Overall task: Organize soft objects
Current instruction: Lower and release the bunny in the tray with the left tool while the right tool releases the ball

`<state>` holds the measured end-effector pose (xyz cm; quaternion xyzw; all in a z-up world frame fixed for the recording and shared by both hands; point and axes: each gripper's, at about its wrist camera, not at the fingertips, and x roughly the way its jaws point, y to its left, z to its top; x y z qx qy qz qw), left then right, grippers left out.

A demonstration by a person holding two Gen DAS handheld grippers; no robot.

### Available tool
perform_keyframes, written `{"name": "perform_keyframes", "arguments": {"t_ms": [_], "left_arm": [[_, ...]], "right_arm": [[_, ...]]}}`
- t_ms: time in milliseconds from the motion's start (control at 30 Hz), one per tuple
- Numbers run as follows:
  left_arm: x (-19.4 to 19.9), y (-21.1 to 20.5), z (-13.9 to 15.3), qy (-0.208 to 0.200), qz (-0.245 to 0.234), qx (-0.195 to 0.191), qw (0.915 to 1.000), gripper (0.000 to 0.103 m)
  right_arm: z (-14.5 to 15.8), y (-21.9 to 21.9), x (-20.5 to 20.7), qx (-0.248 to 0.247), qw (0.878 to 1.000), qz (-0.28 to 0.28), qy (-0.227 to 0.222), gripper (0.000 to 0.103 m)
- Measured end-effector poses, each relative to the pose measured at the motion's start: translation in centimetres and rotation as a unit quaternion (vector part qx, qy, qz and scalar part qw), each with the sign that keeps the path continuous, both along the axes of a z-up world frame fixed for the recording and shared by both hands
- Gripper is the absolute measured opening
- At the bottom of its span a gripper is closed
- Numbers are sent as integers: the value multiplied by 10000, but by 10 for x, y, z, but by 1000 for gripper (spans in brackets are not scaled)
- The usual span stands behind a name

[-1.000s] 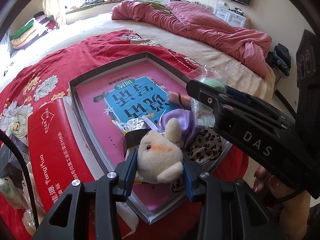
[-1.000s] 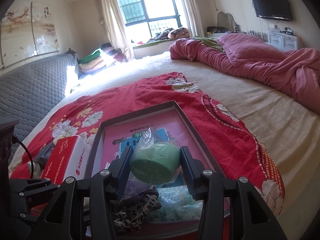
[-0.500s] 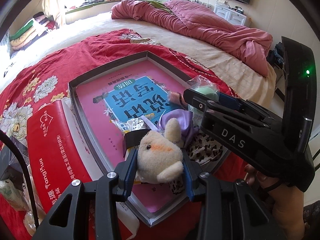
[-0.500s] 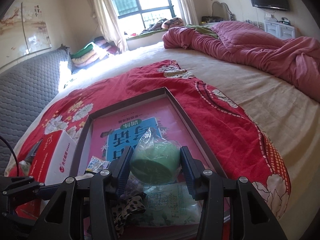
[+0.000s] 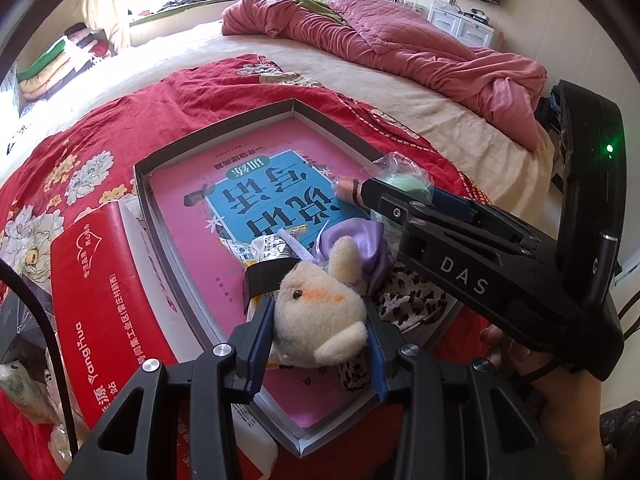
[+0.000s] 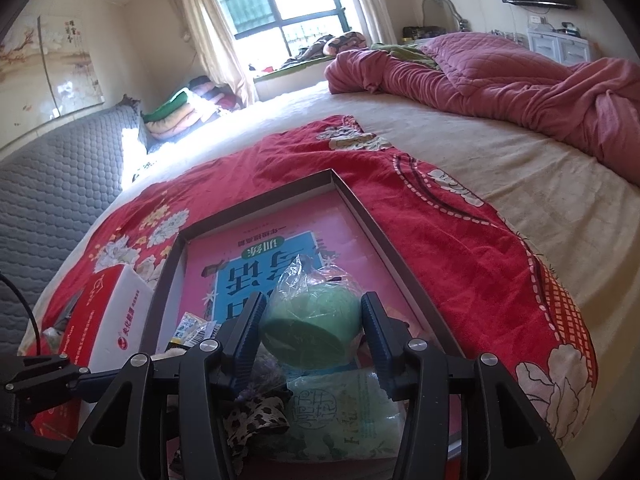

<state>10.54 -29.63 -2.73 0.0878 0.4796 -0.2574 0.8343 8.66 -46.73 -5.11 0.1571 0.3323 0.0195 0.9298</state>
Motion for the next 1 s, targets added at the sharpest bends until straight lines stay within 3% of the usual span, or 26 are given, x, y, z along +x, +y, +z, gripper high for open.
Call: {"name": "perform_keyframes", "arguments": {"t_ms": [267, 667, 767, 1000], "left_arm": [[-1, 1, 1, 44, -18, -17, 10000, 42], [-5, 3, 1, 89, -63, 22, 9999, 46], [-5, 4, 1, 122, -86, -9, 9999, 49], [-6, 8, 3, 215, -89, -162, 9996, 52]], "right_arm": [[2, -2, -3, 164, 9999, 9, -17, 55], [11, 0, -11, -21, 9997, -95, -235, 58], [13, -2, -15, -31, 9995, -129, -299, 69], [14, -3, -16, -105, 9993, -180, -300, 70]]}}
